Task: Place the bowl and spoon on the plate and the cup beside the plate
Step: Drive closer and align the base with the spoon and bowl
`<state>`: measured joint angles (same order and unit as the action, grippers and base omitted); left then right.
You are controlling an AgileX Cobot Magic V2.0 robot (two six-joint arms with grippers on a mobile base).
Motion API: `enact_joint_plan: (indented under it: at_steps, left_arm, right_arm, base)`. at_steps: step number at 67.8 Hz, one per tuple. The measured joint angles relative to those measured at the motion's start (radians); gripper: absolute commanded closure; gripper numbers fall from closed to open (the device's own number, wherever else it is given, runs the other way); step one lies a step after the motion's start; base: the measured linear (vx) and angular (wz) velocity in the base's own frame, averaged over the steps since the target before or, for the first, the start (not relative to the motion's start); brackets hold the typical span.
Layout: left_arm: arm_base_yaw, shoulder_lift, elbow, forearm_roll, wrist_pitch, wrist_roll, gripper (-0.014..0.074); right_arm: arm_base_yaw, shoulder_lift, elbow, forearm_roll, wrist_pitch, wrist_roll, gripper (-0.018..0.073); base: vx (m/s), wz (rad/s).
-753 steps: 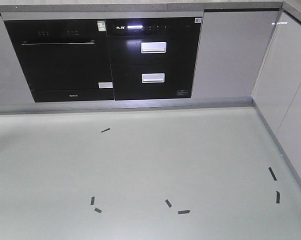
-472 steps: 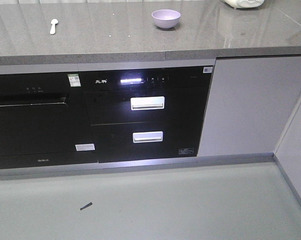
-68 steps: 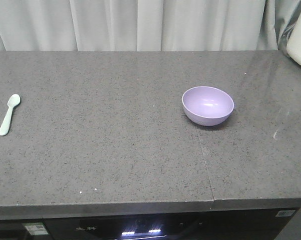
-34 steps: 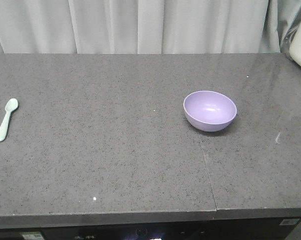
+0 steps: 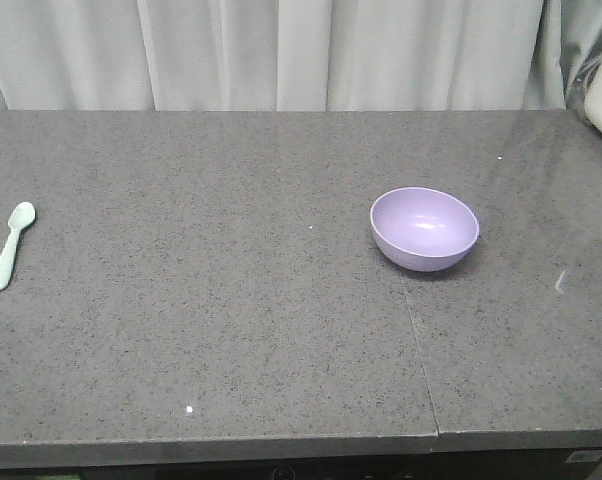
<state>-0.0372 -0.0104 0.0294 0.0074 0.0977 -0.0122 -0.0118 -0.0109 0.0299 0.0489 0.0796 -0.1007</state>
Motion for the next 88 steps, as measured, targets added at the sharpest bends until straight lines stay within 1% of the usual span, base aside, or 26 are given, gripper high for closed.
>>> enact_joint_plan:
  at_steps: [88]
  left_arm:
    - [0.0, 0.0, 0.0, 0.0, 0.0, 0.0, 0.0603]
  right_arm:
    - [0.0, 0.0, 0.0, 0.0, 0.0, 0.0, 0.0563]
  base:
    - [0.01, 0.0]
